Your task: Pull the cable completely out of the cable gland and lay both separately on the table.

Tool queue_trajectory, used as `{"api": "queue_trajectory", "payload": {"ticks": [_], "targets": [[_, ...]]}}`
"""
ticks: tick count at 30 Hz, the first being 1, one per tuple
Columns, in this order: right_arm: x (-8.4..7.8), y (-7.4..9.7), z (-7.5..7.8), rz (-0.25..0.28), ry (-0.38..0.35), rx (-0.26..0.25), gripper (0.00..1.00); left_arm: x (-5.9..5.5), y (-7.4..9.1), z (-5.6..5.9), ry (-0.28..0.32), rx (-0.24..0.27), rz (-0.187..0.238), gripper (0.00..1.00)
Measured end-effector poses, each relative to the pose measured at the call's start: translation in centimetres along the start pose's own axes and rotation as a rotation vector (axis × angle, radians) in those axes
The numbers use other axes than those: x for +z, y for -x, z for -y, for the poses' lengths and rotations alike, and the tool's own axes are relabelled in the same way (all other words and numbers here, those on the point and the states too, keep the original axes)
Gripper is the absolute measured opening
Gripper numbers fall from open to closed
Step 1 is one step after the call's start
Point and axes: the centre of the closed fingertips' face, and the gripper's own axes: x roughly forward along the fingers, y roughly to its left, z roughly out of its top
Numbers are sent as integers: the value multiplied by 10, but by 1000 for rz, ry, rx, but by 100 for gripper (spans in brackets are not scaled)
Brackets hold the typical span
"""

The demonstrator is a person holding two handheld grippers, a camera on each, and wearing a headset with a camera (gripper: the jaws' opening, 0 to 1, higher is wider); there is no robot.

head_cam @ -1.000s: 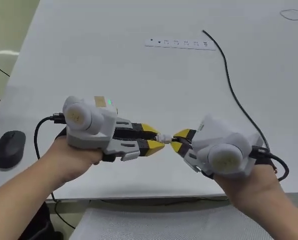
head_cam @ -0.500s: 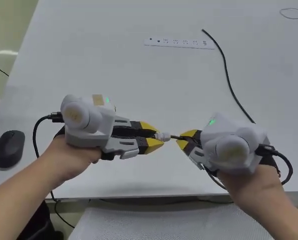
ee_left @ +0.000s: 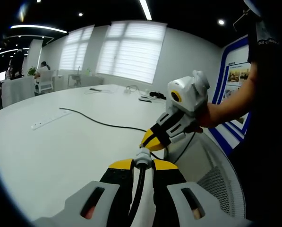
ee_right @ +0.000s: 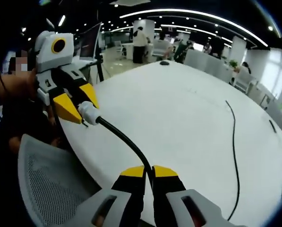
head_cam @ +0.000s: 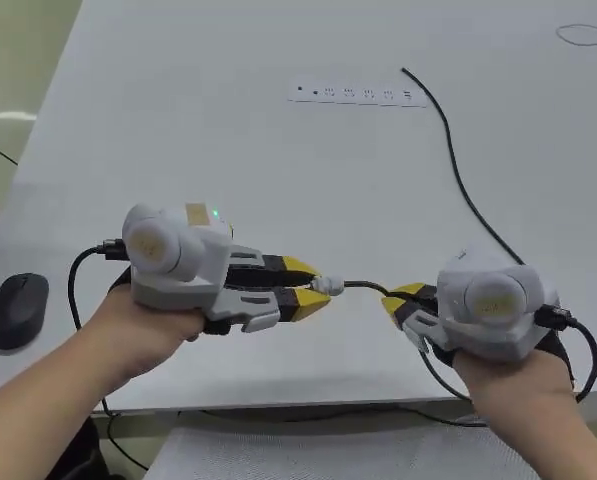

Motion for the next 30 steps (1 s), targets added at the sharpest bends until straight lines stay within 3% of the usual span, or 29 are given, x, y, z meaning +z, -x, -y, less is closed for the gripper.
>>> {"api": "queue_trajectory", "payload": {"ticks": [10,15,26,30], "targets": [[-34,-6,18,-51,-210,-26,0,0,-3,3,-6,-11,1,14],[-36,-6,19,-50,-252,-27,0,-1,-3,3,-7,-12,1,14],[-29,1,18,-24,-178,-27,2,0,2,-1,1,8,6,14],[-27,6,15,-17,-166,-5,2,1,3,-2,9,16,11,14]]}}
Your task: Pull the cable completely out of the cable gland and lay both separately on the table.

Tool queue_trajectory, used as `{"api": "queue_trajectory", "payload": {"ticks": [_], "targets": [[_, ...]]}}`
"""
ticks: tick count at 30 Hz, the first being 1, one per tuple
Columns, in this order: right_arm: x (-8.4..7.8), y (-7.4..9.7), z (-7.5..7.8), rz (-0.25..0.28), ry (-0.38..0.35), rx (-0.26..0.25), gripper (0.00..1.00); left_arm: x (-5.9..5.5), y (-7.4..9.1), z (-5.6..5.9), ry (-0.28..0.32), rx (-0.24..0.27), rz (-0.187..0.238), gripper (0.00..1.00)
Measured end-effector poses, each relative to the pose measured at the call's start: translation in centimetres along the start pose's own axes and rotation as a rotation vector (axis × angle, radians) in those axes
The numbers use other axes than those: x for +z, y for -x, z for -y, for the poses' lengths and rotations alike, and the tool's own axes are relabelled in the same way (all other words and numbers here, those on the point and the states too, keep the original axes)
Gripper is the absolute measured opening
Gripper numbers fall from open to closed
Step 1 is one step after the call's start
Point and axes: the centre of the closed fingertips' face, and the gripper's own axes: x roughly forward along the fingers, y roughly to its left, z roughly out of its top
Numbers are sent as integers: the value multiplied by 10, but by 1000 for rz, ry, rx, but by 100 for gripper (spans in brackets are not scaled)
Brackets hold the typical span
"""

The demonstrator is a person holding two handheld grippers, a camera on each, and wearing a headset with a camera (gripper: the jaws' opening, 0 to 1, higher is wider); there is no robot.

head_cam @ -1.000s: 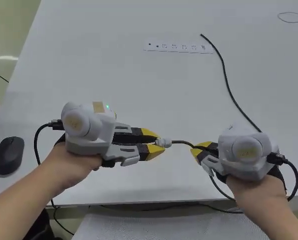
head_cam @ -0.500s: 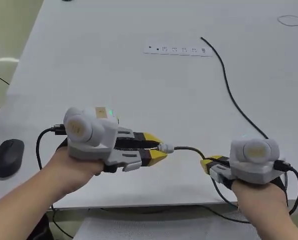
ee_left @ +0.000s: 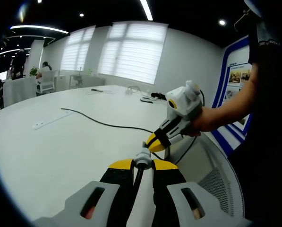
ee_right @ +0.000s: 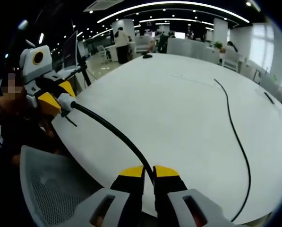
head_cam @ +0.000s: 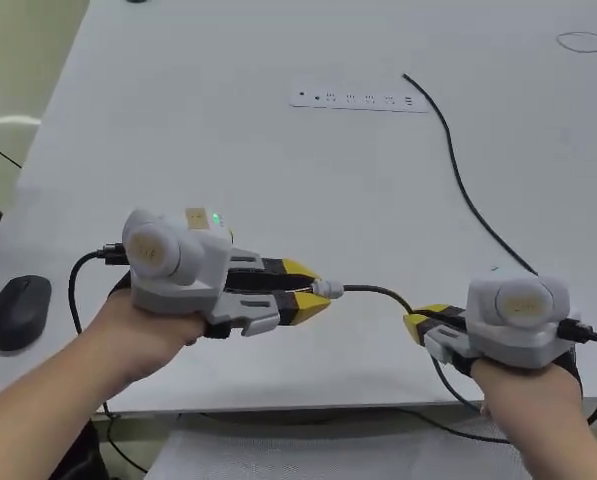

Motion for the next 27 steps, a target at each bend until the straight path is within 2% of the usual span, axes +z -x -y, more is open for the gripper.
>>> {"api": "queue_trajectory", "payload": {"ticks": [3,5,6,7,9,10,12,13,14,17,19,21,27], "targets": [[1,5,-1,-3,35,3,4,1,1,0,0,3,1,14],[3,12,0,-17,62,-5,12,1,2,-1,2,8,0,14],[7,17,-2,-8,66,6,15,1,2,-1,4,11,-2,14],[12,20,-9,4,71,47,17,0,3,-2,5,13,-5,14],[20,27,-16,15,105,65,24,-1,3,-3,10,16,-10,14],[26,30,-22,17,167,86,27,-1,3,-3,13,16,-10,14],[39,35,-33,42,183,129,25,-2,3,-3,11,18,-14,14],[54,38,-36,79,224,117,22,-3,3,-4,15,18,-16,14],[61,39,-39,80,276,108,21,-3,3,-4,17,17,-16,14],[76,35,-51,87,413,109,21,-3,2,-4,18,14,-20,14],[79,27,-59,66,573,105,26,-2,2,-4,19,12,-18,14],[84,21,-62,66,685,90,27,-1,1,-4,21,10,-16,14],[86,14,-81,75,728,161,26,1,1,-3,24,8,-10,15]]}}
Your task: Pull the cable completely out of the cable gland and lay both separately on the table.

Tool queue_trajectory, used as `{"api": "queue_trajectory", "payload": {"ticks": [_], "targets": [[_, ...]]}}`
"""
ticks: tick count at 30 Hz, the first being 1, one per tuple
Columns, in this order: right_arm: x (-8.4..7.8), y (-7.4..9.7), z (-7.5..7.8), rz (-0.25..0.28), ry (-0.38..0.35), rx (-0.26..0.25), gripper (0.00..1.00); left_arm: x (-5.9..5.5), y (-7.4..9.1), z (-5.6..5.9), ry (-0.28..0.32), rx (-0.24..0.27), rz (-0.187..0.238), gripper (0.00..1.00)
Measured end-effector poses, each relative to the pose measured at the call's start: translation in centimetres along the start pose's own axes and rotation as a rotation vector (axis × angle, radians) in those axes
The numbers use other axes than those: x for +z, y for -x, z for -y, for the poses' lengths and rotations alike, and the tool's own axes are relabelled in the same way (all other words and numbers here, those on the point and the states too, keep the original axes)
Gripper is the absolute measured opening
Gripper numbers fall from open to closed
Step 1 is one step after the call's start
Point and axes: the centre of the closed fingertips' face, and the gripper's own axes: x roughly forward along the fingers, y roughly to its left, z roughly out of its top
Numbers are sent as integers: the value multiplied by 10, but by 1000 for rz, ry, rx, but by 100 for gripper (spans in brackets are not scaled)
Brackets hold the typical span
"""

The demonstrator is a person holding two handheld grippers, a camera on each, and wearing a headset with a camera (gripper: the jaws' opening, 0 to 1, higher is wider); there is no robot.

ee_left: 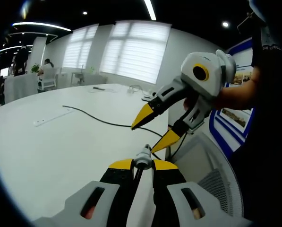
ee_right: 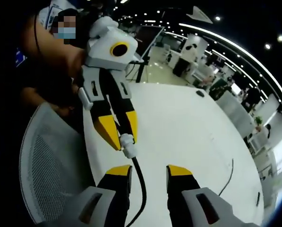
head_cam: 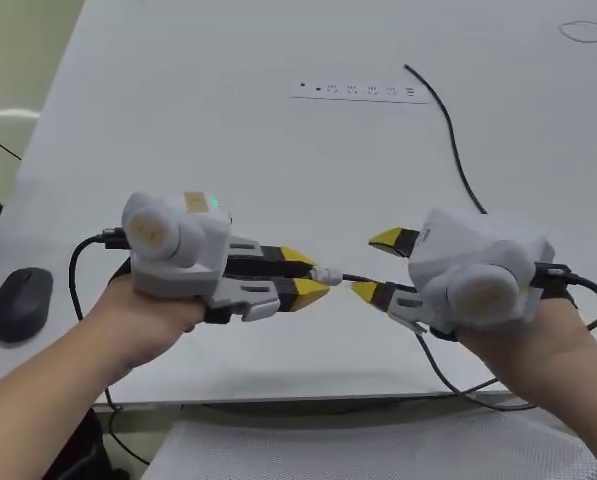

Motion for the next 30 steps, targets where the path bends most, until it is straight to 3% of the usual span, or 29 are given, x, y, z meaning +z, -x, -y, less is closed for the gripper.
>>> {"api": "queue_trajectory", "payload": {"ticks": [3,5,13,23,27,30], "targets": [[-4,-8,-7,-21,33,22,21,-1,0,0,1,0,0,15],[-5,-11,-10,-23,9,43,15,-1,1,0,1,0,1,15],[-3,-13,-16,-11,1,50,2,-2,1,0,2,2,-2,15],[-4,-14,-11,23,-117,16,1,0,1,-1,-11,9,5,14],[-6,-12,-6,42,-212,5,1,4,-1,-1,-23,11,14,14],[-8,-12,-2,55,-244,2,1,7,-2,-3,-33,12,17,14]]}}
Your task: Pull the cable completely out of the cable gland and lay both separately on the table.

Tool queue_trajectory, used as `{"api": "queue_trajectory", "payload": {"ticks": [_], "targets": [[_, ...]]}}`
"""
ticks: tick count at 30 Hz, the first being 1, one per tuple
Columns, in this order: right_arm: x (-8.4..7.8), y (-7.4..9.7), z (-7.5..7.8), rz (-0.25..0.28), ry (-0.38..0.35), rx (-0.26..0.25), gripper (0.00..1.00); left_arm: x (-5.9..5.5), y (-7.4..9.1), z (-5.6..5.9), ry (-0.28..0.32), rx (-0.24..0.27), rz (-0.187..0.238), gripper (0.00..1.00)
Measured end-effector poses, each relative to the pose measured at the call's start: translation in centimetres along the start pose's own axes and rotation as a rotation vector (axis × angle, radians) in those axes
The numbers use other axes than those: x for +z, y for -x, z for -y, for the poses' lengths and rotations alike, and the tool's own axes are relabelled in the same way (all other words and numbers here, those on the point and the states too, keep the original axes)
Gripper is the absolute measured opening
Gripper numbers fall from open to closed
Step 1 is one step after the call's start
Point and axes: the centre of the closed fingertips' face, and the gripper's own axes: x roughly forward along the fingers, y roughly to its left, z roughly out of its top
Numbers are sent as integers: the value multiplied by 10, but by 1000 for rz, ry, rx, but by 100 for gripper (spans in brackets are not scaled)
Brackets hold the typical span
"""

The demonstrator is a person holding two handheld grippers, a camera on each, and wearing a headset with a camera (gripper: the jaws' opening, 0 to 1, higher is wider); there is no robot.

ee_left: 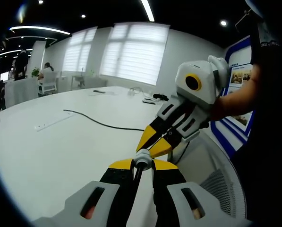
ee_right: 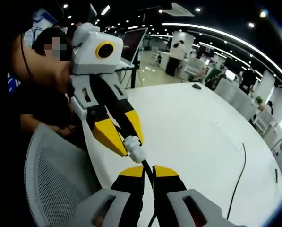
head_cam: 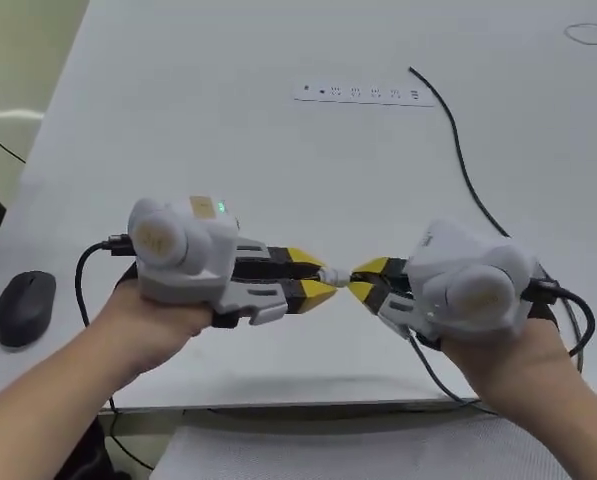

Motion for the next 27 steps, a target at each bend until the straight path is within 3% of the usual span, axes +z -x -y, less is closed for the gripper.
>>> {"api": "queue_trajectory", "payload": {"ticks": [7,10,14,17,25,27], "targets": [[-12,3,13,16,-137,-34,1,4,2,-3,-11,1,7,14],[-21,4,19,27,-263,-34,1,6,4,-3,-12,2,15,14],[-34,5,26,29,-365,-44,1,6,5,-4,-13,2,20,14],[-45,7,32,21,-401,-65,1,6,5,-5,-16,5,19,14],[-74,6,41,17,-671,-96,1,7,6,-4,-19,6,26,14],[-81,6,41,7,-710,-101,1,7,6,-3,-20,6,26,15]]}}
